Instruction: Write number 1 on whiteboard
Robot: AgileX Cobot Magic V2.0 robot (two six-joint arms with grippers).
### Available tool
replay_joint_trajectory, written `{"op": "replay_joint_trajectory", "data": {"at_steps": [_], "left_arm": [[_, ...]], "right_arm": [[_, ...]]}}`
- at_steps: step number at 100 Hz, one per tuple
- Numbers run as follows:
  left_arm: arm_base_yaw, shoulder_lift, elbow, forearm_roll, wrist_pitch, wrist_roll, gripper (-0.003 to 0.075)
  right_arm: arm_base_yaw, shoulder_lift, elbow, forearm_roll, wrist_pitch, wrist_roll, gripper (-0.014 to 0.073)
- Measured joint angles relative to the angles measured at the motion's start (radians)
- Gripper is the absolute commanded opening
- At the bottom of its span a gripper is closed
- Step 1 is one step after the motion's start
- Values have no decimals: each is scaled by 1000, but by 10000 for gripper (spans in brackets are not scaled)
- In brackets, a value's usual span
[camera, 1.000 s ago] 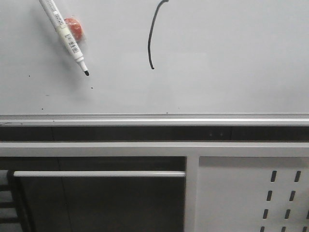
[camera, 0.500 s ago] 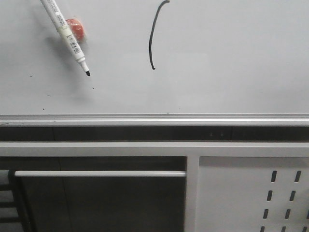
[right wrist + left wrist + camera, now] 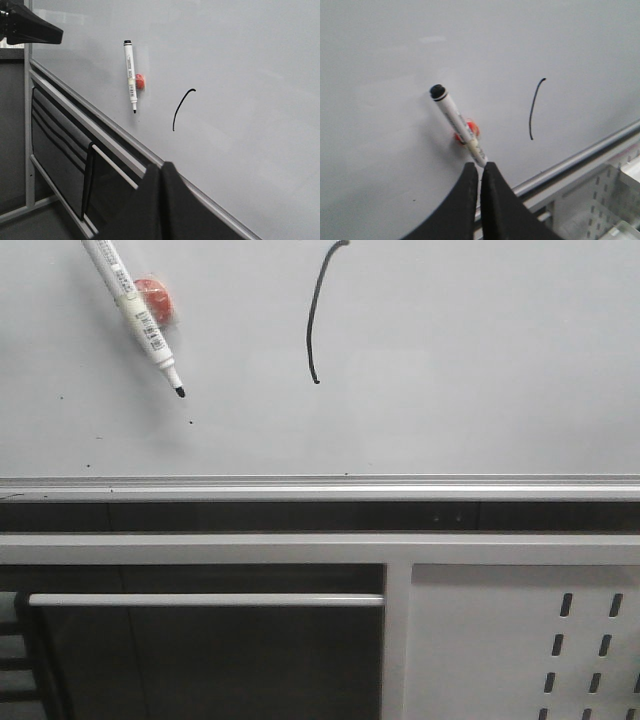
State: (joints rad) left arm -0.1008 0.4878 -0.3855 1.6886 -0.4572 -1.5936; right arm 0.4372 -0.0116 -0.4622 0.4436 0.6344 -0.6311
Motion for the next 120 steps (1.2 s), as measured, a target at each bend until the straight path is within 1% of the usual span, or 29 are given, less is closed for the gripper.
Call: {"op": "replay_joint_trajectory", "data": {"at_steps": [9, 25, 39, 72, 77, 82, 87, 92, 108, 120], "left_arm": [[31, -115, 51, 0, 37, -6, -18], [104, -317, 140, 0, 56, -36, -18], [121, -414, 193, 0, 62, -49, -18], [123, -437, 217, 0, 78, -69, -18], [123, -437, 217, 23, 85, -112, -18], [123, -437, 217, 91, 98, -199, -18], [124, -437, 219, 128, 116, -285, -18], [126, -437, 219, 147, 133, -325, -18], [137, -437, 223, 163, 167, -367, -18], [137, -437, 223, 164, 171, -361, -18]], "right_arm": [[0, 0, 0, 0, 0, 0, -71], [0, 0, 0, 0, 0, 0, -71], [0, 0, 0, 0, 0, 0, -71], [0, 0, 0, 0, 0, 0, -71], [0, 0, 0, 0, 0, 0, -71], [0, 0, 0, 0, 0, 0, -71], [0, 0, 0, 0, 0, 0, -71], [0, 0, 0, 0, 0, 0, -71], [0, 0, 0, 0, 0, 0, -71], [0, 0, 0, 0, 0, 0, -71]]}}
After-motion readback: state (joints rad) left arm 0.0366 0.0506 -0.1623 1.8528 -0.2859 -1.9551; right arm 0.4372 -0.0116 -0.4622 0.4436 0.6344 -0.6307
